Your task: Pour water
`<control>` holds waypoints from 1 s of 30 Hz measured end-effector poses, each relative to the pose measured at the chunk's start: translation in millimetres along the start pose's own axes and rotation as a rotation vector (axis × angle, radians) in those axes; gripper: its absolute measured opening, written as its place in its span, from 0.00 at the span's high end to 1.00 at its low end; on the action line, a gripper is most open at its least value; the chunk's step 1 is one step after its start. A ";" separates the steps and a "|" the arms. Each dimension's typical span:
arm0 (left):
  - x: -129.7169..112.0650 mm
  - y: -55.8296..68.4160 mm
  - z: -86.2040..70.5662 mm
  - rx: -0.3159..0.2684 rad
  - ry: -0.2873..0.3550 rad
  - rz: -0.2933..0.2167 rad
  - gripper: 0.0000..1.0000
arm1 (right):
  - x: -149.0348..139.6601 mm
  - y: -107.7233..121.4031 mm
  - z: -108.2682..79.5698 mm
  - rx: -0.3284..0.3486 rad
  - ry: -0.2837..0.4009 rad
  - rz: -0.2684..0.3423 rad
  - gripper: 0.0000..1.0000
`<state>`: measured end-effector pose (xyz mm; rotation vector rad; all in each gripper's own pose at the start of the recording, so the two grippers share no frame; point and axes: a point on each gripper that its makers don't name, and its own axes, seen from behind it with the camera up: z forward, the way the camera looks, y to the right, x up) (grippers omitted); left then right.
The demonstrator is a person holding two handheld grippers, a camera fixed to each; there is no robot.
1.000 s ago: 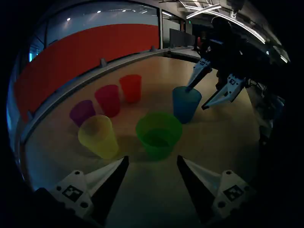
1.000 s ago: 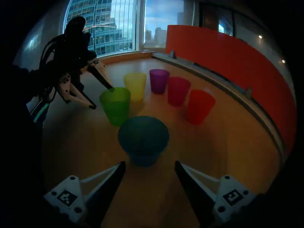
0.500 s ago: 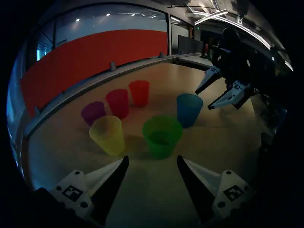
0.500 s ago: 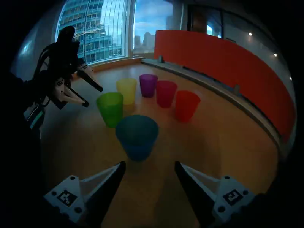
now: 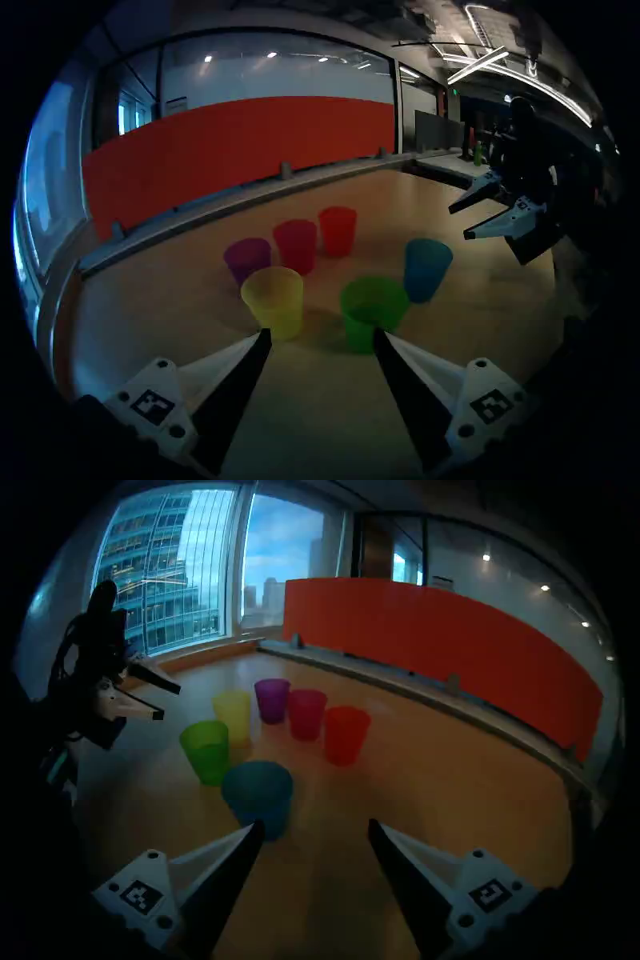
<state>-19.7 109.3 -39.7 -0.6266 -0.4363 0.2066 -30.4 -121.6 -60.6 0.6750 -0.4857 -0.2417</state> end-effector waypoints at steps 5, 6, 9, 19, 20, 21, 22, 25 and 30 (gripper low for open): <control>18.4 -15.2 -9.7 0.068 0.072 -0.027 0.06 | 16.0 9.3 -4.7 -0.048 0.061 0.026 0.00; 21.9 -18.0 -11.7 0.083 0.087 -0.031 0.06 | 19.1 12.4 -5.8 -0.063 0.074 0.032 0.00; 29.9 -24.5 -16.3 0.122 0.126 -0.036 0.06 | 27.9 23.2 -8.8 -0.118 0.118 0.047 0.00; 50.3 -37.2 -24.4 0.196 0.235 -0.082 0.06 | 52.0 55.8 -19.8 -0.284 0.258 0.100 0.00; 51.5 -39.3 -25.2 0.205 0.245 -0.090 0.06 | 54.2 57.3 -21.1 -0.295 0.269 0.102 0.00; 53.4 -42.3 -27.0 0.220 0.256 -0.098 0.06 | 56.7 58.9 -22.6 -0.308 0.281 0.104 0.00; 55.4 -45.3 -29.3 0.235 0.268 -0.104 0.06 | 58.8 60.4 -23.9 -0.320 0.291 0.105 0.00; 61.4 -53.6 -36.6 0.282 0.308 -0.122 0.06 | 63.7 66.3 -27.2 -0.361 0.319 0.111 0.00; 66.8 -62.0 -47.3 0.346 0.361 -0.147 0.06 | 68.5 75.3 -32.5 -0.426 0.358 0.130 0.00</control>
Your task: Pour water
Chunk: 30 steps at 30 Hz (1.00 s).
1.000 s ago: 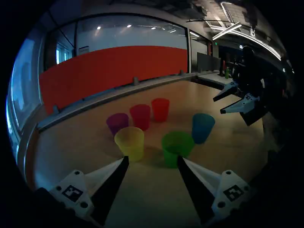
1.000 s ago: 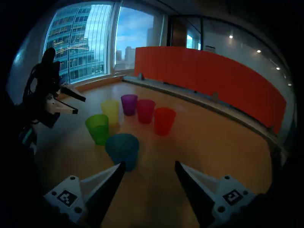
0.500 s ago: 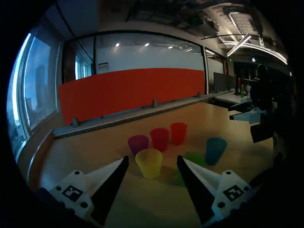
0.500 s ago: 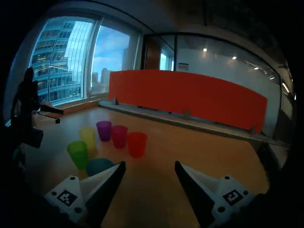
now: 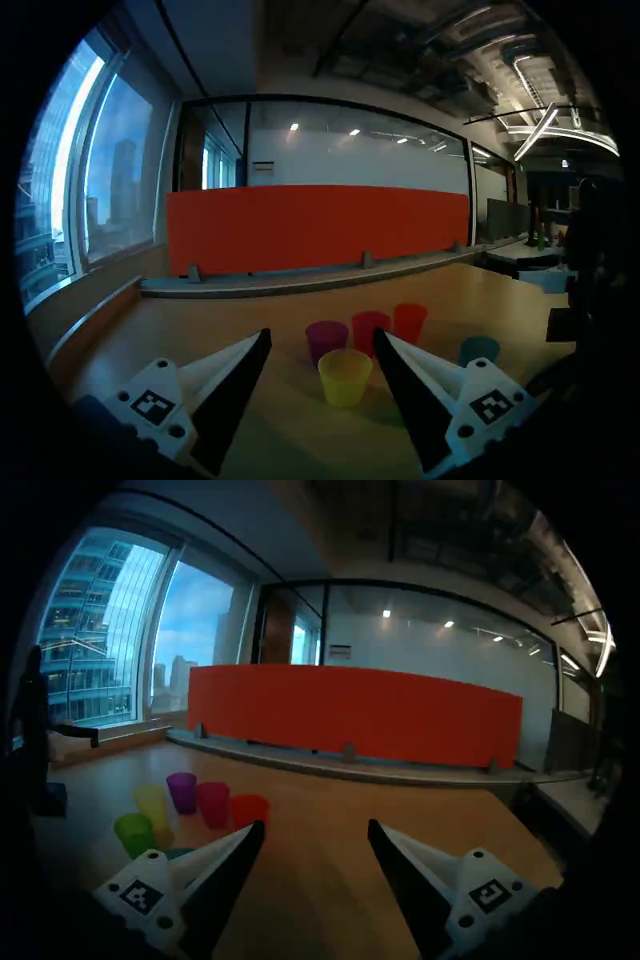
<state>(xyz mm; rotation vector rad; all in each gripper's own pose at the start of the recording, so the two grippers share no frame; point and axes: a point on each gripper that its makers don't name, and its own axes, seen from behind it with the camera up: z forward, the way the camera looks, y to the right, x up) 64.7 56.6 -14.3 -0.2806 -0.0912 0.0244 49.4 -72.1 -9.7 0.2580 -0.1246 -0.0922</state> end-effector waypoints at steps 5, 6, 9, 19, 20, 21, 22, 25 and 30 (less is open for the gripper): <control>3.4 -5.9 -3.2 0.054 0.033 0.004 0.06 | 8.3 9.8 -1.5 -0.062 0.043 0.012 0.00; 4.0 -7.3 -3.4 0.065 0.037 0.007 0.06 | 9.4 11.6 -1.9 -0.073 0.050 0.012 0.00; 6.2 -10.9 -3.5 0.093 0.047 0.015 0.06 | 11.4 15.0 -3.1 -0.100 0.062 0.007 0.00; 14.0 -17.6 -3.0 0.154 0.086 0.031 0.06 | 15.6 23.5 -8.4 -0.151 0.085 0.030 0.00; 14.8 -18.4 -3.2 0.160 0.089 0.034 0.06 | 15.5 24.9 -9.0 -0.155 0.086 0.036 0.00; 14.8 -19.1 -3.3 0.166 0.090 0.036 0.06 | 15.3 26.6 -9.7 -0.159 0.087 0.041 0.00; 14.2 -19.7 -3.3 0.171 0.090 0.037 0.06 | 14.9 28.2 -10.4 -0.163 0.088 0.045 0.00; 11.6 -20.8 -2.5 0.182 0.091 0.037 0.06 | 14.3 32.3 -12.5 -0.171 0.088 0.048 0.00; 7.4 -21.6 -0.6 0.196 0.096 0.037 0.06 | 15.5 37.8 -15.7 -0.184 0.086 0.043 0.00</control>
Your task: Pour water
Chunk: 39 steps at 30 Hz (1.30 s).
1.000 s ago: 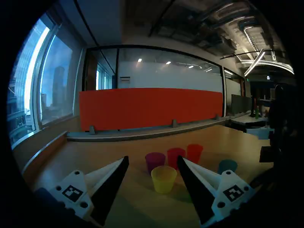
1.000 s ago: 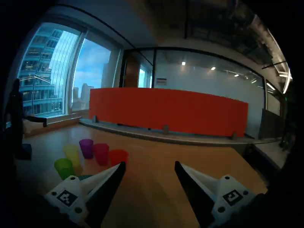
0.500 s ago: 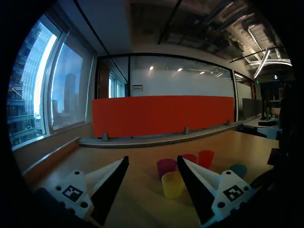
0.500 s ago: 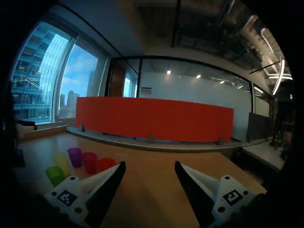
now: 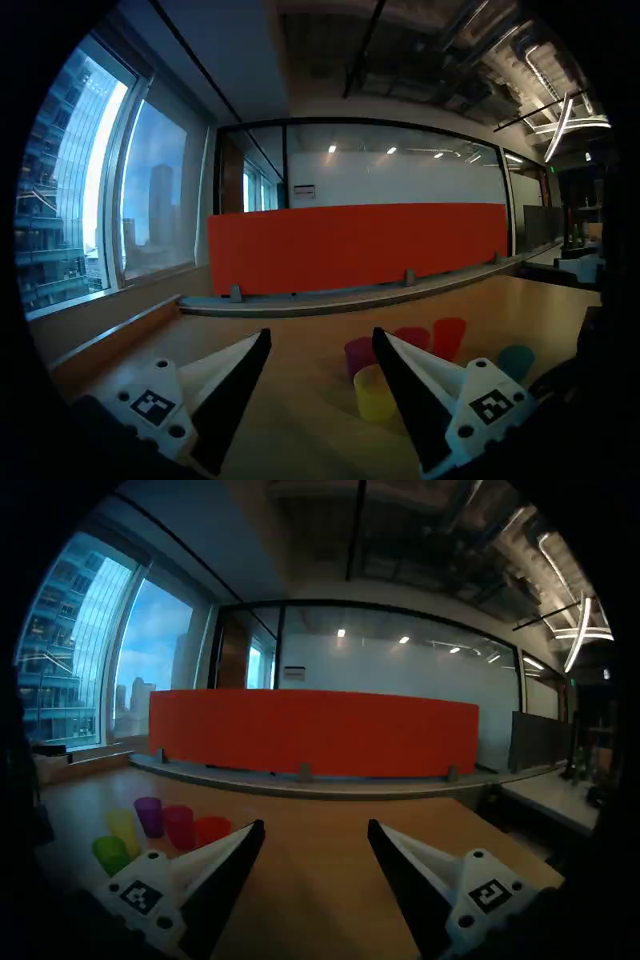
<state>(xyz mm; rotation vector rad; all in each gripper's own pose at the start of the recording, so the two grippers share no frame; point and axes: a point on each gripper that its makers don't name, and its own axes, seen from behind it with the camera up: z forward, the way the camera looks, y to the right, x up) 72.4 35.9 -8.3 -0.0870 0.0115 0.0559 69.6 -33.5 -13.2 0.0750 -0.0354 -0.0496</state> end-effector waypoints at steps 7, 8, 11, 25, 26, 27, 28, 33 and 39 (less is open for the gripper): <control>-1.8 -0.3 2.5 0.019 0.018 0.002 0.06 | -0.5 -3.3 -2.4 0.004 -0.014 0.008 0.00; -1.9 -0.6 2.8 0.022 0.021 0.002 0.06 | 0.5 -3.9 -2.8 0.005 -0.013 0.009 0.00; -1.7 -1.2 2.9 0.031 0.034 0.007 0.06 | 2.4 -5.5 -4.5 0.006 -0.007 0.019 0.00; -26.5 -4.6 3.0 0.056 0.040 0.026 0.06 | 4.2 -10.9 -10.0 0.012 -0.012 0.043 0.00; -29.0 -5.8 3.2 0.059 0.037 0.027 0.06 | 4.5 -11.2 -10.4 0.012 -0.012 0.045 0.00; -31.8 -7.1 3.2 0.061 0.034 0.025 0.06 | 4.7 -11.2 -10.9 0.011 -0.012 0.046 0.00; -34.3 -8.3 3.2 0.063 0.031 0.022 0.06 | 4.8 -11.1 -11.4 0.010 -0.012 0.047 0.00; -43.5 -13.7 1.7 0.068 0.025 -0.002 0.06 | 5.3 -9.3 -13.3 0.001 -0.011 0.044 0.00; -50.1 -19.2 0.1 0.068 0.028 -0.024 0.06 | 5.5 -9.5 -14.1 -0.003 -0.013 0.040 0.00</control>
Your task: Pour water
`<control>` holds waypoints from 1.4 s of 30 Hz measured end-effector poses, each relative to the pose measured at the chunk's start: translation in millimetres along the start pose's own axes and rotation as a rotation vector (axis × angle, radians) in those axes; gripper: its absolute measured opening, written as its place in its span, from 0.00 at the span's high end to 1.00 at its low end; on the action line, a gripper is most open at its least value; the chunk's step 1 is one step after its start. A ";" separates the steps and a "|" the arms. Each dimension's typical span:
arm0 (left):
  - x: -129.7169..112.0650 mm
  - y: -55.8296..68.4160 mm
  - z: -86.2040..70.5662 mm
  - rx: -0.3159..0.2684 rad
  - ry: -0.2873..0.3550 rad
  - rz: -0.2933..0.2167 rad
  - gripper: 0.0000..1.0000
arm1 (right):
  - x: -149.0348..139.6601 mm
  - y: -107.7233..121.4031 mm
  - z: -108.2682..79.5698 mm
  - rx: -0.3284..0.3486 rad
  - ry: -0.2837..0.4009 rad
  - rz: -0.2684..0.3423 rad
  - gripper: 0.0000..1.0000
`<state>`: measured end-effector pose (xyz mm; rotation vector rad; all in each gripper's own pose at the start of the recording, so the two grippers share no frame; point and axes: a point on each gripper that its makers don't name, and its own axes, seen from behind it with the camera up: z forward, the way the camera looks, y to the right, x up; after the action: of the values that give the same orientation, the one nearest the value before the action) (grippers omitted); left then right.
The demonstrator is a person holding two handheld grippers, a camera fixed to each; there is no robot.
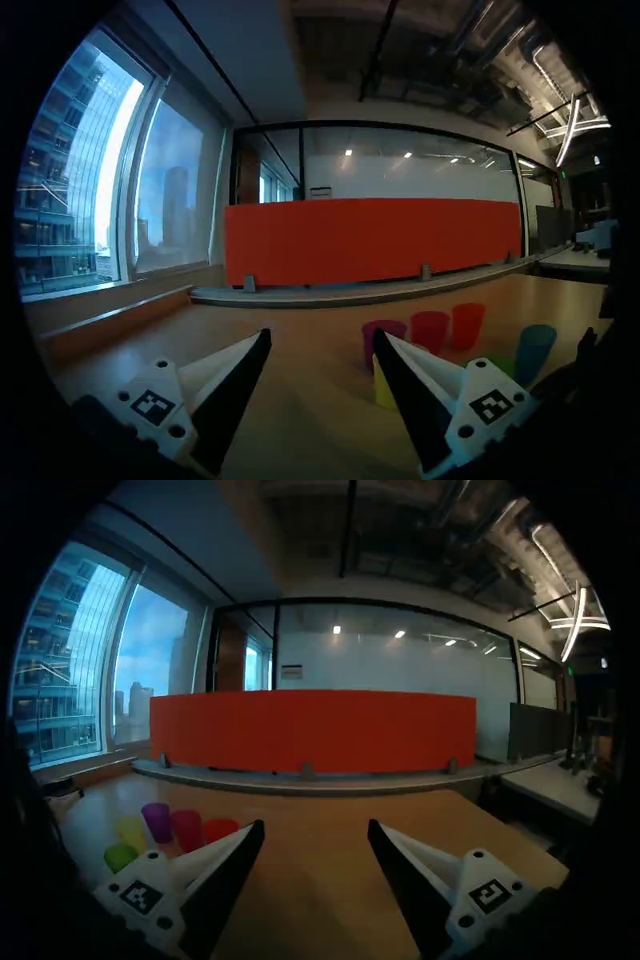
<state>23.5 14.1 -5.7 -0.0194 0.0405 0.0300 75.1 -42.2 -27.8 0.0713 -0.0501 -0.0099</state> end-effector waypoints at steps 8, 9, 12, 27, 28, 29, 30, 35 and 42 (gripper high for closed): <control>-10.0 -8.3 0.2 0.010 -0.011 -0.022 0.06 | 1.3 -3.5 1.1 0.004 -0.001 0.003 0.00; -11.3 -9.1 0.0 0.012 -0.013 -0.026 0.06 | 1.5 -3.5 1.2 0.004 -0.001 0.002 0.00; -14.4 -10.0 -0.1 0.012 -0.017 -0.035 0.06 | 2.0 -3.4 1.2 0.005 -0.001 -0.001 0.00; -22.0 -8.2 3.8 0.002 -0.037 -0.035 0.06 | 1.2 -4.1 1.1 0.006 -0.003 -0.006 0.00; -22.0 -8.3 3.8 0.001 -0.037 -0.035 0.06 | 0.9 -4.3 1.2 0.006 -0.004 -0.006 0.00; -22.1 -8.4 3.8 0.001 -0.037 -0.035 0.06 | 0.6 -4.5 1.2 0.006 -0.005 -0.006 0.00; -22.2 -8.3 3.8 0.001 -0.037 -0.035 0.06 | 0.4 -4.6 1.3 0.007 -0.006 -0.006 0.00; -23.7 -8.1 3.8 0.001 -0.037 -0.033 0.06 | -0.1 -4.4 1.6 0.006 -0.008 -0.007 0.00; -23.6 -8.4 4.2 0.001 -0.039 -0.031 0.06 | 0.8 -2.5 0.0 0.006 0.002 -0.004 0.00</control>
<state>0.3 5.1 -0.4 -0.0185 0.0011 -0.0006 75.9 -44.7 -27.9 0.0774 -0.0481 -0.0139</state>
